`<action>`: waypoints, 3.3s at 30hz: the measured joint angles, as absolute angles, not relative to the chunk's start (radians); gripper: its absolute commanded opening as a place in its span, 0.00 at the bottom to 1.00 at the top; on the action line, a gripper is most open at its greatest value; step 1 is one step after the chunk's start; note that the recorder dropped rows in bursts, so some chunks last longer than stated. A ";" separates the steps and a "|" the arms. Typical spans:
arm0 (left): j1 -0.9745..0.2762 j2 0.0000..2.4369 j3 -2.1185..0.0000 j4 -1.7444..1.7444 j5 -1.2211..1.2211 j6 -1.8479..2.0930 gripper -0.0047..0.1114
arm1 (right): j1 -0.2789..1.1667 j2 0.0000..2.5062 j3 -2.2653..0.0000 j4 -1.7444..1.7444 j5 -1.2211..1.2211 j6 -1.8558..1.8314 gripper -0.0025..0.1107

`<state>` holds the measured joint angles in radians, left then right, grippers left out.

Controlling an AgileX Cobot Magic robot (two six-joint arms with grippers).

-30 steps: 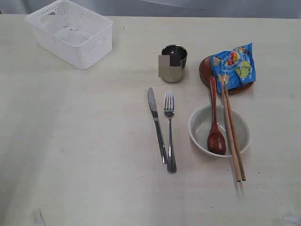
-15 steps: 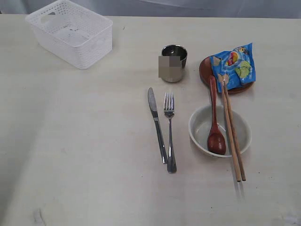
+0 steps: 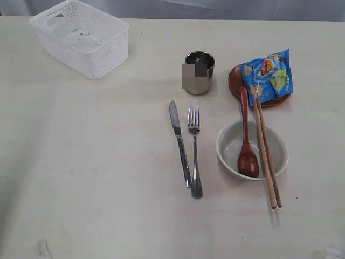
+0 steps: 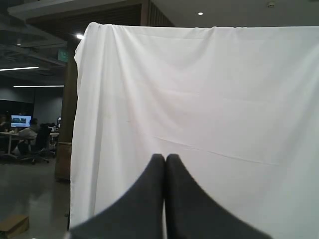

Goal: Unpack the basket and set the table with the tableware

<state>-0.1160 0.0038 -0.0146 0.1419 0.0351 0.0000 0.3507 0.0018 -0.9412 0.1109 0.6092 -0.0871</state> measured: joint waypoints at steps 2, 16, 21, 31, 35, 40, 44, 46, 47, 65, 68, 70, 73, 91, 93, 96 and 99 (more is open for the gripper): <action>-0.116 0.004 -0.005 0.149 0.038 0.000 0.05 | 0.351 0.002 -0.941 0.111 0.609 -0.087 0.02; -0.116 0.004 -0.004 0.140 0.200 0.007 0.05 | 0.351 0.002 -0.941 0.111 0.609 -0.087 0.02; -0.116 0.004 -0.004 0.139 0.303 0.007 0.05 | 0.351 0.002 -0.941 0.111 0.609 -0.087 0.02; -0.116 0.004 -0.004 0.139 0.322 0.007 0.05 | 0.351 0.002 -0.941 0.111 0.609 -0.087 0.02; -0.116 0.004 -0.004 0.139 0.322 0.007 0.05 | 0.351 0.002 -0.941 0.111 0.609 -0.087 0.02; -0.116 0.004 -0.004 0.139 0.322 0.007 0.05 | 0.351 0.002 -0.941 0.111 0.609 -0.087 0.02; -0.116 0.004 -0.004 0.139 0.322 0.007 0.05 | 0.351 0.002 -0.941 0.111 0.609 -0.087 0.02; -0.116 0.004 -0.004 0.139 0.322 0.007 0.05 | 0.351 0.002 -0.941 0.111 0.609 -0.087 0.02; -0.116 0.004 -0.004 0.139 0.322 0.007 0.05 | 0.351 0.002 -0.941 0.111 0.609 -0.087 0.02; -0.116 0.004 -0.004 0.139 0.322 0.007 0.05 | 0.351 0.002 -0.941 0.111 0.609 -0.087 0.02; -0.116 0.004 -0.004 0.139 0.322 0.007 0.05 | 0.349 0.002 -0.941 0.101 0.609 -0.089 0.02; -0.116 0.004 -0.004 0.139 0.322 0.007 0.05 | 0.335 0.002 -0.941 0.077 0.609 -0.094 0.02; -0.116 0.004 -0.004 0.139 0.322 0.007 0.05 | 0.292 0.000 -0.906 0.056 0.585 -0.118 0.02; -0.116 0.004 -0.004 0.139 0.322 0.007 0.05 | -0.017 0.005 -0.300 0.028 0.267 -0.187 0.02; -0.116 0.004 -0.004 0.139 0.322 0.007 0.05 | -0.017 0.005 -0.233 0.024 0.239 -0.187 0.02; -0.116 0.004 -0.004 0.139 0.322 0.007 0.05 | -0.009 0.005 -0.140 0.021 0.182 -0.187 0.02; -0.116 0.004 -0.004 0.139 0.322 0.007 0.05 | 0.012 0.005 -0.057 0.017 0.151 -0.187 0.02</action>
<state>-0.1160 0.0038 -0.0039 0.1388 0.3223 0.0073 0.0118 0.0053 -0.0571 0.0172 0.1513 -0.1873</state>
